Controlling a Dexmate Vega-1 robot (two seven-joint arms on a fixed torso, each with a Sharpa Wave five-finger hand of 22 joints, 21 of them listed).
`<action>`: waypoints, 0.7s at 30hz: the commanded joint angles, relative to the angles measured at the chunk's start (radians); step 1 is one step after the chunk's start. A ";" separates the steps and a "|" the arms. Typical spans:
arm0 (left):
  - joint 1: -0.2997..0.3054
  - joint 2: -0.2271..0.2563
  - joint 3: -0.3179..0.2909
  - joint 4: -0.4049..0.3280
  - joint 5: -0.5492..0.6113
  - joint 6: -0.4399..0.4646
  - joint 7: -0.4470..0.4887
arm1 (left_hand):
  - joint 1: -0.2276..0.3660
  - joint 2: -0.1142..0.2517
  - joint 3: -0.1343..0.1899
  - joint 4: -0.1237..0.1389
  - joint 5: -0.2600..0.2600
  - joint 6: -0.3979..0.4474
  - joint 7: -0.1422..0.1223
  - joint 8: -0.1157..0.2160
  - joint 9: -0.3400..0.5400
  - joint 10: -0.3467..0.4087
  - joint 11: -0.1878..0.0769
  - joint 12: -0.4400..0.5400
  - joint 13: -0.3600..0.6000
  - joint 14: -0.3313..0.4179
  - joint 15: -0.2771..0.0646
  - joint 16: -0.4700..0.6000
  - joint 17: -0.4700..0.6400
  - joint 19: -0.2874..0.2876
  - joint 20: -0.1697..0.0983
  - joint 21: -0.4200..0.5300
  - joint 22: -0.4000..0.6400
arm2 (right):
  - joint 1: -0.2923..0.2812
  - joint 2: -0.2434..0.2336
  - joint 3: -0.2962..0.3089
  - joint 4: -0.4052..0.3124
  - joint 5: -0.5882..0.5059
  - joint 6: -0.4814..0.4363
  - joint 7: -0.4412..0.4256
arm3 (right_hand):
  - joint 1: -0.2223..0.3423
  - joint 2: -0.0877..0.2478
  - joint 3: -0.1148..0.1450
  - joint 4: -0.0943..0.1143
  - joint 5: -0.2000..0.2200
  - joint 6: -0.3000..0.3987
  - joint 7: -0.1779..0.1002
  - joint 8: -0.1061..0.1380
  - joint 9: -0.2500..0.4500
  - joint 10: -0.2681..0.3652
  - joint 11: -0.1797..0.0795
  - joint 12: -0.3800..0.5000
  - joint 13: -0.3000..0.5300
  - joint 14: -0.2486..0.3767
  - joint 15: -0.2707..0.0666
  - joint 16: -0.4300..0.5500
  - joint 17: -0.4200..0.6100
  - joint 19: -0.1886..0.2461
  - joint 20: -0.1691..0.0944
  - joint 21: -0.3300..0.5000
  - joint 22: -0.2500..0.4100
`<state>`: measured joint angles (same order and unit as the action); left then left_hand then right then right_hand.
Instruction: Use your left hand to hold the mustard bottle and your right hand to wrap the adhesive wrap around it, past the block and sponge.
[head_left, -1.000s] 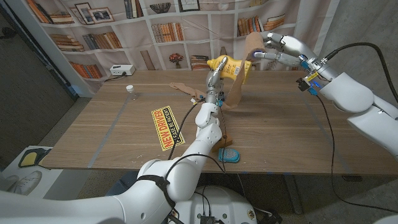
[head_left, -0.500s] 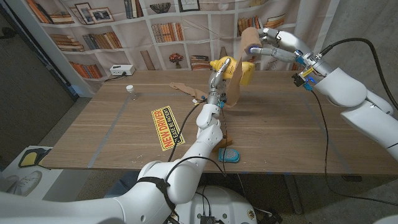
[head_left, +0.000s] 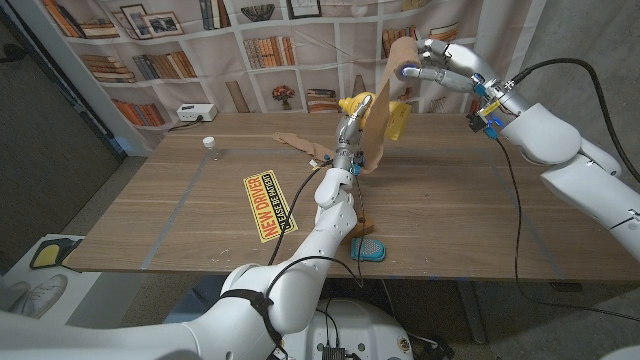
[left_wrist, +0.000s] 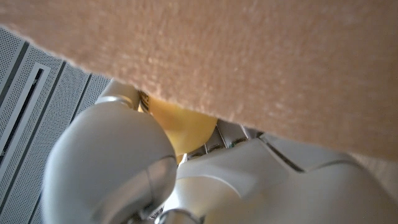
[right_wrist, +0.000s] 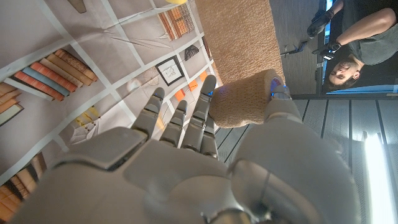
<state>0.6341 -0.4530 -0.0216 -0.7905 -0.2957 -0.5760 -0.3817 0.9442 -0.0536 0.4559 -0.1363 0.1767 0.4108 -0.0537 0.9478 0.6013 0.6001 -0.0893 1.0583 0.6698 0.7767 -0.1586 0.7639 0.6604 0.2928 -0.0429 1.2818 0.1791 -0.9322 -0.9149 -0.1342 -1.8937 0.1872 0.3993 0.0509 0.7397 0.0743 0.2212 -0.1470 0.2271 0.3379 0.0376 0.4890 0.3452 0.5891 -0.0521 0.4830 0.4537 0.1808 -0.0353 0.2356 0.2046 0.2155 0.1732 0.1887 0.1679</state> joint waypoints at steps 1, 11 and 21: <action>0.020 0.000 -0.001 -0.035 0.011 0.022 -0.003 | 0.238 0.241 0.008 -0.001 0.007 0.005 0.000 0.007 -0.001 0.008 0.000 0.008 0.000 0.001 0.002 -0.002 0.001 -0.005 -0.004 -0.001 0.002 | 0.047 0.000 -0.014 0.050 0.029 -0.002 -0.001 | 0.001 0.012 0.008 0.004 0.005 0.110 -0.101 0.008 0.002 0.007 -0.002 0.000 0.002 0.007 -0.052 0.005 0.003 0.010 0.001 0.003 0.002; 0.041 0.000 0.010 -0.066 0.019 0.042 -0.002 | 0.239 0.241 0.008 -0.001 0.007 0.002 0.002 0.011 -0.002 0.007 0.001 0.009 -0.001 0.001 0.004 -0.002 0.002 -0.004 -0.004 -0.001 0.002 | 0.110 0.012 -0.035 0.120 0.093 0.024 0.044 | -0.002 0.012 0.008 0.005 0.006 0.108 -0.101 0.007 0.003 0.007 0.001 -0.002 0.003 0.007 -0.052 0.004 0.003 0.011 0.000 0.002 0.002; 0.076 0.001 0.031 -0.114 0.027 0.064 -0.012 | 0.238 0.242 0.008 -0.001 0.007 0.002 0.003 0.016 -0.002 0.008 0.000 0.010 -0.003 0.001 0.004 -0.003 0.002 -0.005 -0.002 -0.001 0.002 | 0.167 0.019 -0.058 0.183 0.145 -0.005 0.074 | -0.005 0.012 0.008 0.005 0.007 0.105 -0.099 0.005 0.003 0.006 -0.001 -0.004 0.005 0.007 -0.050 0.004 0.003 0.012 -0.001 0.002 0.002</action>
<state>0.6774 -0.4530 -0.0098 -0.8586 -0.2775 -0.5350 -0.3840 0.9457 -0.0550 0.4562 -0.1366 0.1781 0.4107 -0.0536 0.9593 0.5968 0.5999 -0.0891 1.0585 0.6661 0.7767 -0.1586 0.7639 0.6605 0.2928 -0.0429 1.2819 0.1790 -0.8319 -0.9035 -0.1661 -1.7829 0.2764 0.4124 0.0879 0.7354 0.0788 0.2211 -0.1470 0.2271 0.3376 0.0374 0.4918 0.3460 0.5891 -0.0521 0.4830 0.4555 0.1808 -0.0353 0.2356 0.2047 0.2190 0.1768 0.1887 0.1680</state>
